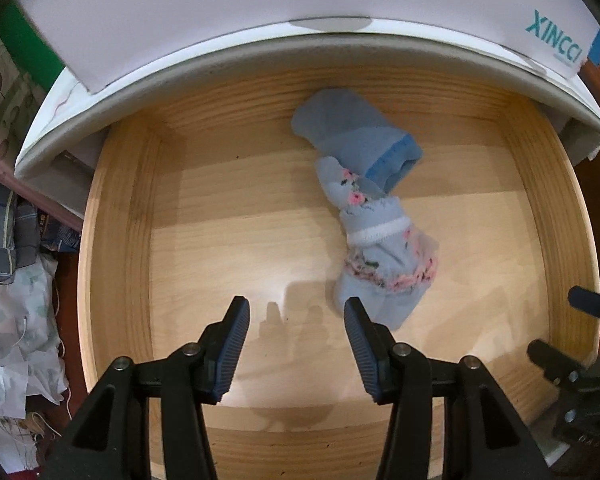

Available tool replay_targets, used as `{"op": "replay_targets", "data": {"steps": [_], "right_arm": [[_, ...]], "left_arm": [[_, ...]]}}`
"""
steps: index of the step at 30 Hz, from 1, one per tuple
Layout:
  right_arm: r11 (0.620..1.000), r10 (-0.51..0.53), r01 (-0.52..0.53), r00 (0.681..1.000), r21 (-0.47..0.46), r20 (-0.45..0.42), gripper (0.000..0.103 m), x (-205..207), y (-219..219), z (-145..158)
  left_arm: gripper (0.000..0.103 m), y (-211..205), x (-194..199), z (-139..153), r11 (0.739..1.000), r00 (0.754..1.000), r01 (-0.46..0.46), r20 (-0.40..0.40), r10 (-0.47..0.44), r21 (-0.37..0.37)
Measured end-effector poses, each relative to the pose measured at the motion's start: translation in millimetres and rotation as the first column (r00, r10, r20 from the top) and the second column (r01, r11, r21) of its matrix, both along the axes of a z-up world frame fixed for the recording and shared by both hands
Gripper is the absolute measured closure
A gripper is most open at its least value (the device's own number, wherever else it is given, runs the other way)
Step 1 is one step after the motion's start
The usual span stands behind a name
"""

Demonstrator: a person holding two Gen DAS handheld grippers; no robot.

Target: Take underwear out of drawer

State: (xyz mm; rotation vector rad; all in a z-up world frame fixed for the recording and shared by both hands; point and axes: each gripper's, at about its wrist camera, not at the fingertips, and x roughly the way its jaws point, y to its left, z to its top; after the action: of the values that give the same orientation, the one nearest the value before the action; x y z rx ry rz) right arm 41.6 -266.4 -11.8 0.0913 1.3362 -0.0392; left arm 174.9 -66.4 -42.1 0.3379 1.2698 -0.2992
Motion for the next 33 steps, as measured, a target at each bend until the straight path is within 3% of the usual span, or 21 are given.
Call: {"op": "replay_targets", "data": {"steps": [16, 26, 33], "right_arm": [[1.000, -0.029, 0.029, 0.998, -0.008, -0.064, 0.036, 24.7, -1.3, -17.3], [0.997, -0.058, 0.061, 0.996, 0.043, -0.062, 0.035, 31.8, -7.1, -19.0], [0.999, -0.037, 0.039, 0.997, 0.031, -0.065, 0.036, 30.2, -7.7, -16.5]], "left_arm": [[0.053, -14.0, 8.5, -6.8, 1.000, 1.000, 0.018, -0.008, -0.018, 0.020], [0.053, -40.9, 17.6, -11.2, 0.998, 0.998, 0.050, -0.027, -0.049, 0.023], [0.052, -45.7, 23.7, -21.9, 0.997, 0.997, 0.066, -0.043, -0.065, 0.028]]}}
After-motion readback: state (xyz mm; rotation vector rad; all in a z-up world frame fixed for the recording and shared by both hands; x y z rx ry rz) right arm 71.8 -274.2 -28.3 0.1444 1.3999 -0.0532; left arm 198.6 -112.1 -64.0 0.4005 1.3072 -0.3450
